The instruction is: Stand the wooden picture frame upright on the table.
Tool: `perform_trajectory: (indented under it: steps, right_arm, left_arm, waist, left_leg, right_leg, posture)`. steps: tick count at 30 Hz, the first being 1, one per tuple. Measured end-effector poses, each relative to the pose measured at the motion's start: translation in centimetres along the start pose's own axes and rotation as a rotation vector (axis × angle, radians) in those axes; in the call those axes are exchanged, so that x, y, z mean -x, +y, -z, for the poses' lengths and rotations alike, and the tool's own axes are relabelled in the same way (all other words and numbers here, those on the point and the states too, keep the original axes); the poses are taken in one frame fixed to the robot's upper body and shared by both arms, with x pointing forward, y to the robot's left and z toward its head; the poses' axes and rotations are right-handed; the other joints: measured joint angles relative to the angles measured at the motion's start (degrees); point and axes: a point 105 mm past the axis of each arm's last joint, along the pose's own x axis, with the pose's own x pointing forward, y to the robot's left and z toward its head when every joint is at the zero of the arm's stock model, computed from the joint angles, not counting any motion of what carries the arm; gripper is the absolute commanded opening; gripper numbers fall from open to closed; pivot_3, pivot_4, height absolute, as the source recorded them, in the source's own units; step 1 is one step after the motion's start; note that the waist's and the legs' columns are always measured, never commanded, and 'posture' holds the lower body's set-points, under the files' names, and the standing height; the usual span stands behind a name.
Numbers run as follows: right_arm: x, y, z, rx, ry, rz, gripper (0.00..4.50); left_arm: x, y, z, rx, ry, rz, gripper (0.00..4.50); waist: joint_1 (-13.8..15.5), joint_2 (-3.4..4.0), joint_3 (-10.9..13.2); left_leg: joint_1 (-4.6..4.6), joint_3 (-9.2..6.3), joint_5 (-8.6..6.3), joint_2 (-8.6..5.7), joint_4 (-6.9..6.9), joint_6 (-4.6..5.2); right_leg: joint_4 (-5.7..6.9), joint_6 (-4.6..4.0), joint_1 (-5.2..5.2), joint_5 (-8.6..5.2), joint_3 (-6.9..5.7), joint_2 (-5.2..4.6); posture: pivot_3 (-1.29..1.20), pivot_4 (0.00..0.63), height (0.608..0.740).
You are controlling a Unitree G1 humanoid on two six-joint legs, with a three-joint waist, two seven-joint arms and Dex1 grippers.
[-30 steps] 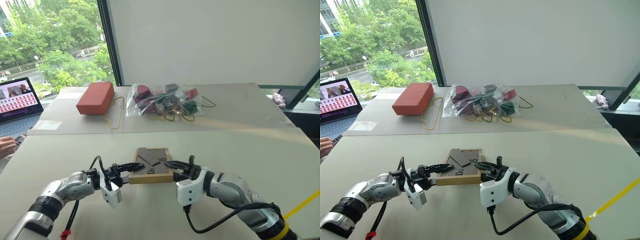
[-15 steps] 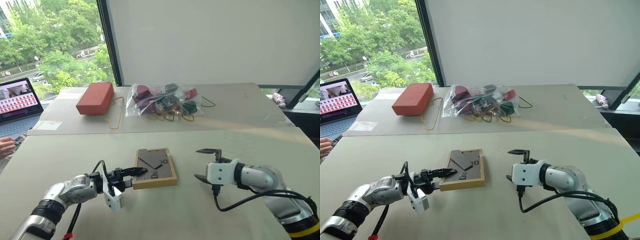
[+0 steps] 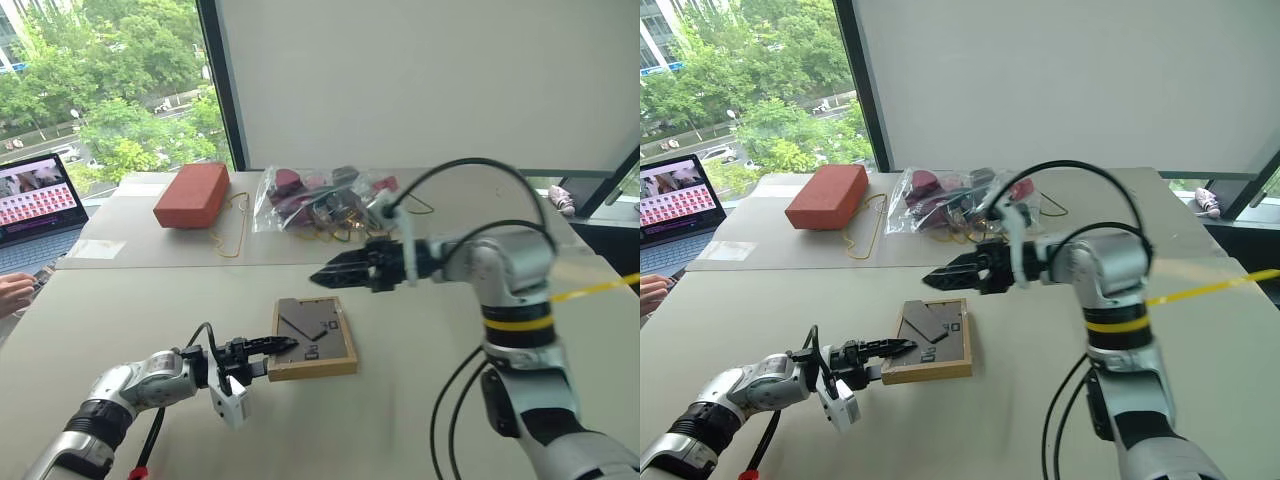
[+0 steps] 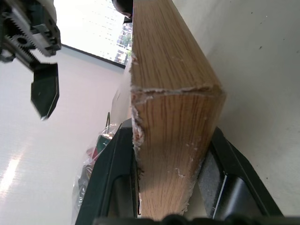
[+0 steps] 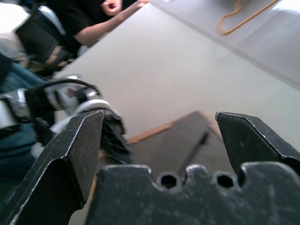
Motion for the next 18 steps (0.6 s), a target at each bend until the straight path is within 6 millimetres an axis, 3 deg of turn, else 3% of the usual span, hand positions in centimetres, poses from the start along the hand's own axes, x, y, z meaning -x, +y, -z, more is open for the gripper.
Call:
perform_trajectory:
  steps: [6,8,14,18]
  right_arm:
    - [-2.7,-2.4,4.0,-0.037,0.193,0.045,4.45]
    - [-2.9,-2.8,4.1,-0.016,0.194,0.045,4.45]
    - [-3.6,-2.1,4.2,0.003,0.192,-0.008,4.45]
    - [-3.0,0.8,3.6,-0.045,0.144,-0.143,4.45]
  left_arm:
    - [0.0,-0.1,0.0,-0.001,0.003,-0.004,1.47]
    - [0.0,-0.2,-0.1,-0.003,0.006,0.000,1.47]
    - [0.1,-0.3,-0.2,-0.006,0.019,-0.006,1.47]
    - [0.0,-0.3,-0.4,0.000,0.015,-0.023,1.47]
  waist:
    - [-0.4,0.00,0.0]
    - [-0.5,0.03,0.0]
    - [-0.6,0.04,0.0]
    - [-0.4,0.03,0.0]
  left_leg:
    - [0.00,0.00,0.01,0.00,0.00,-0.02]
    - [0.05,0.01,0.01,0.01,0.00,-0.02]
    - [0.05,0.00,0.01,0.02,-0.01,-0.02]
    - [-0.07,-0.02,0.01,0.01,0.00,-0.02]
  right_leg:
    - [0.00,0.02,-0.08,0.01,0.01,0.00]
    - [-0.01,0.02,-0.06,0.01,0.02,0.01]
    - [0.00,0.02,-0.08,0.01,0.02,0.02]
    - [0.02,0.02,-0.09,0.01,0.01,0.00]
  posture:
    - [0.00,0.150,0.740]
    - [0.00,0.150,0.740]
    - [0.00,0.150,0.740]
    - [0.00,0.150,0.740]
